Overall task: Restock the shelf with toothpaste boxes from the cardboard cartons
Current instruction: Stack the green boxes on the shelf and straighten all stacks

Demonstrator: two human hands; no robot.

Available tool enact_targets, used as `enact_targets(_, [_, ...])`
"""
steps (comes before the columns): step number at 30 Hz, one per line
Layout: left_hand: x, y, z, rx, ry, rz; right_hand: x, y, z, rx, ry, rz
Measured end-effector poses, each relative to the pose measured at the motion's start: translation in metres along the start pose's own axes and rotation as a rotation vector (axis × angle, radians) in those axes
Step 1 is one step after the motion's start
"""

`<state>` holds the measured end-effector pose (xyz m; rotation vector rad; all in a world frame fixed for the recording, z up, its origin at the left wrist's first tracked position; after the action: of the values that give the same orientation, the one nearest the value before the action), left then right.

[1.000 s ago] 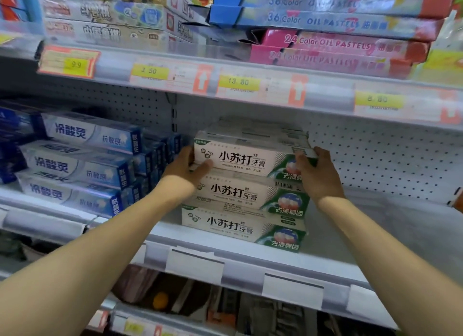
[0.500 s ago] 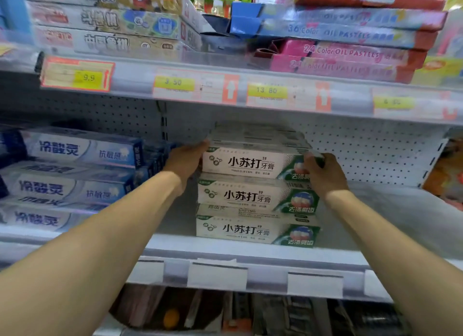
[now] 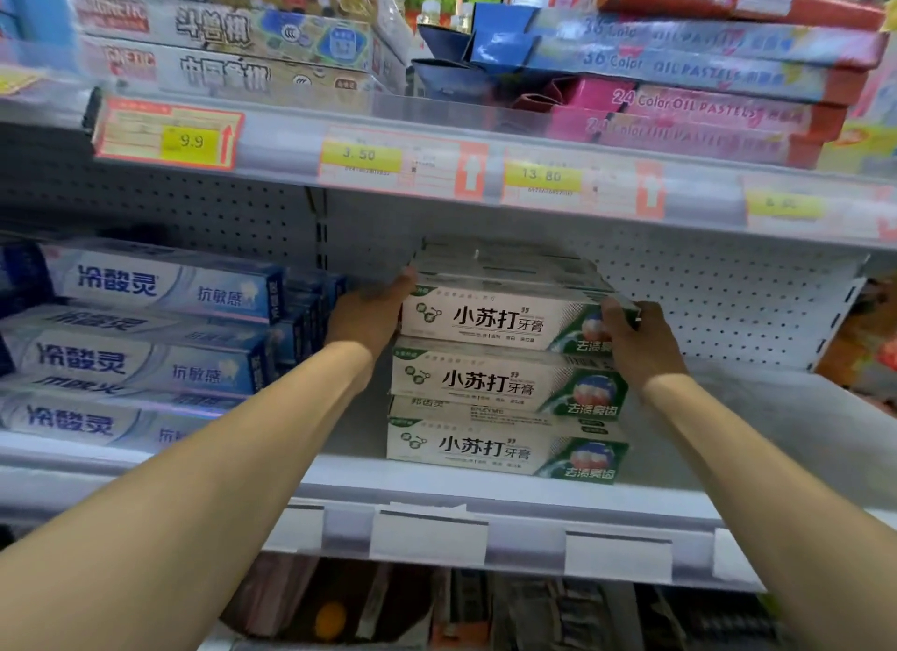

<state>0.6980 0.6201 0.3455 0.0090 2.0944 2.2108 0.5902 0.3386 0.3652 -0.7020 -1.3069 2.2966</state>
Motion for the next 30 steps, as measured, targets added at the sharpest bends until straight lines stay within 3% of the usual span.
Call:
enact_targets(13, [-0.012, -0.009, -0.011, 0.11, -0.165, 0.087, -0.002, 0.002, -0.001, -0.091, 0.016, 0.038])
enact_targets(19, [-0.01, -0.013, -0.008, 0.034, -0.068, 0.026, 0.005, -0.003, -0.001, -0.011, 0.08, 0.032])
enact_targets(23, [-0.006, -0.027, 0.001, 0.096, 0.011, 0.114, 0.03, -0.02, 0.003, 0.267, 0.252, 0.13])
enact_targets(30, [0.006, -0.04, 0.005, 0.054, -0.126, 0.18, 0.076, -0.07, -0.049, 0.741, 0.192, 0.525])
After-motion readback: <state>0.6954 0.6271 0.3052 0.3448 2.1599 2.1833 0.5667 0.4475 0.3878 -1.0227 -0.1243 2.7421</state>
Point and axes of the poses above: each hand's wrist, its own x-axis away from the middle knuckle, its own z-axis out of the back of the hand, y = z × x, the point moved 8 cm from there along -x, towards the middle knuckle, and after that the axes turned 4 degrees about -y, right-handed, at the moved point
